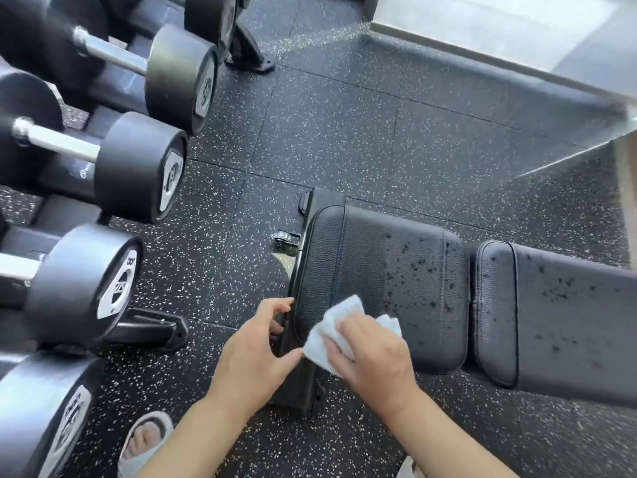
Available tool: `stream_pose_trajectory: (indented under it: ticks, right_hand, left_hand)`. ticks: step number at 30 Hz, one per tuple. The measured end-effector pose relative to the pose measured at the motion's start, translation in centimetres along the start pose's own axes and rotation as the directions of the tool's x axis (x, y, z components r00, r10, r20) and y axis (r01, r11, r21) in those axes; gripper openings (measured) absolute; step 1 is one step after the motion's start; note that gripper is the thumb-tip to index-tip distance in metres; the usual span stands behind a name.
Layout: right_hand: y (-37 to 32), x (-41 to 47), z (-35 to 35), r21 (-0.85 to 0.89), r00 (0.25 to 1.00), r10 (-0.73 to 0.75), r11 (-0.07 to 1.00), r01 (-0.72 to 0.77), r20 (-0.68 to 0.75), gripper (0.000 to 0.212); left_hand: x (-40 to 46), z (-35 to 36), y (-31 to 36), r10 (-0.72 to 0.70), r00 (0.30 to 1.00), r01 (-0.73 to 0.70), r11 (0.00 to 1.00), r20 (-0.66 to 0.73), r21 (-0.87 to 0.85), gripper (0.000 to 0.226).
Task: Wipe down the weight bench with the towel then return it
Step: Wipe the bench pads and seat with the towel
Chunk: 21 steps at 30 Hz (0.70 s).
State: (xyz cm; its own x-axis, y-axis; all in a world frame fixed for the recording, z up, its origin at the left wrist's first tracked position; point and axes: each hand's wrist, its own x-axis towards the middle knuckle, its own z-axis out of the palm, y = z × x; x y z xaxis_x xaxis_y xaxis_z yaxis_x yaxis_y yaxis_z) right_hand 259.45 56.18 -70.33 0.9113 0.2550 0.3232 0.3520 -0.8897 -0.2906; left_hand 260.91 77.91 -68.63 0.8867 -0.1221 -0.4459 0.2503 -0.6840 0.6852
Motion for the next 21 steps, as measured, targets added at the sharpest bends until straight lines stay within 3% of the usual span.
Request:
stream_pose_trajectory:
  ticks: [3,6,12,16,19,21]
  right_hand:
    - [-0.5,1.1,0.3,-0.04,0.999,-0.048,0.998,0.048,-0.011,0.028]
    - [-2.1,4.6,2.6,-0.093,0.978,-0.207,0.975,0.204,-0.022,0.026]
    - [-1.2,10.3,5.2,0.049,0.928,-0.352,0.936,0.349,0.125,0.026]
    - [2.2,17.8,5.0,-0.079,0.988,-0.086,0.992,0.097,0.129,0.027]
    - [3.4,21.9,5.4,-0.133,0.967,0.075,0.99,-0.043,0.245,0.021]
    - [3.2,21.3,5.4,-0.137,0.961,0.15,0.983,-0.12,0.232,0.022]
  left_hand:
    - [0.0,-0.7,-0.4,0.002,1.0,-0.002,1.0,0.018,0.001,0.073]
    - [0.1,-1.5,-1.2,-0.002,1.0,0.001,0.999,-0.019,-0.039,0.066]
    - [-0.5,-3.3,-2.7,-0.043,0.996,0.04,0.998,-0.078,-0.041,0.058]
    - [-0.6,-3.8,-2.0,-0.039,0.996,0.037,0.999,-0.083,-0.024,0.055]
    - [-0.3,-3.7,-0.8,0.001,0.997,-0.002,1.0,-0.071,-0.015,0.053]
    - [0.1,-3.7,-0.2,0.034,0.996,-0.035,0.999,-0.086,-0.013,0.052]
